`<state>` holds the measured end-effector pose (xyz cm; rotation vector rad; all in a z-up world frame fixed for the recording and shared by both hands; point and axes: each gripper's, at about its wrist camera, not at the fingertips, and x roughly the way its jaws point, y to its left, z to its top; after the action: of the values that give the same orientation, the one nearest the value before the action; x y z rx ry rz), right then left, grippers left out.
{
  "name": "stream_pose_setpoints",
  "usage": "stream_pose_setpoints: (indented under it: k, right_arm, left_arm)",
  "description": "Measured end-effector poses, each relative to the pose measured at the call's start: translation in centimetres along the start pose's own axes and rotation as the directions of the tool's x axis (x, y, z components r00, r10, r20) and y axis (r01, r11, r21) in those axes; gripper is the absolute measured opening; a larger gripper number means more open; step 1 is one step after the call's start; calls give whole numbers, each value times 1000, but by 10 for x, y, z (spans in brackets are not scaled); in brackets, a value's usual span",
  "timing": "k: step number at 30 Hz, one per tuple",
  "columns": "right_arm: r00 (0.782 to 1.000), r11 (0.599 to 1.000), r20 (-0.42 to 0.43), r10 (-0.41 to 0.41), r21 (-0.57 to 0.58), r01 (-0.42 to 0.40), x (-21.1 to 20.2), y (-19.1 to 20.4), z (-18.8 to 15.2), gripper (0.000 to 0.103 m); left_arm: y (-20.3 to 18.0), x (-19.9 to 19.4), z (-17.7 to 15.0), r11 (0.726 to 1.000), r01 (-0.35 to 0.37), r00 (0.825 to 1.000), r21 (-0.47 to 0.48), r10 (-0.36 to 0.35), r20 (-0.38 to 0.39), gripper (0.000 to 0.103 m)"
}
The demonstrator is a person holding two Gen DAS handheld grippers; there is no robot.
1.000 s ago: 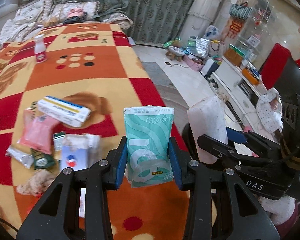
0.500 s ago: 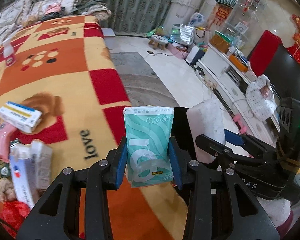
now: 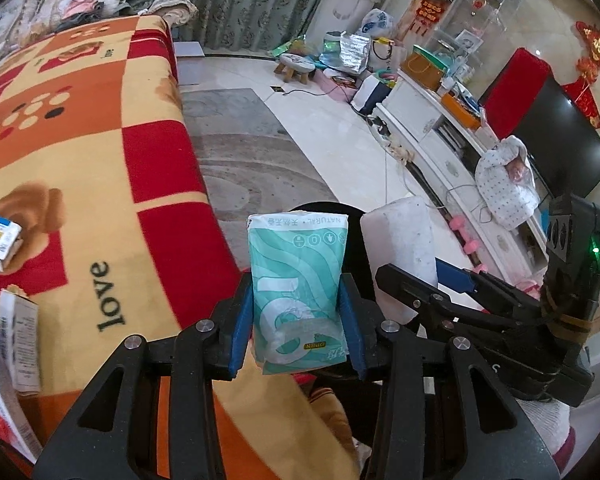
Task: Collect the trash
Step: 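Carry tissue pack and foam block over the black bin and open both tools, then grasp the red plastic bag with the left tool while the right grasps beige crumpled paper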
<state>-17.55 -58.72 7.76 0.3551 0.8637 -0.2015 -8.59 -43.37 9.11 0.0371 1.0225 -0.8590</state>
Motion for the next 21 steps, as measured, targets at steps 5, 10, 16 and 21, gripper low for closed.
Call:
stream_pose_setpoints:
  k: [5,10,16,21]
  right_arm:
    - [1000,999,0,-26,34,26,2,-11,2,71]
    - [999,998,-1,-35,58,35,3,-16,2,78]
    - [1000,999,-18,-21,39,21,7,-6,0,78]
    - [1000,1000,-22,1,11,0,8,11,-1,78]
  left_arm:
    - [-1,5,1,999,37,999,-20,-37,-2,55]
    - [0,0,-1,999,31,1000,-10,-31,-4,56]
    - [7,-13,-8,999,-35,999,-7,35,11,56]
    - [15,-28,-15,996,-91,995,2,91,30,56]
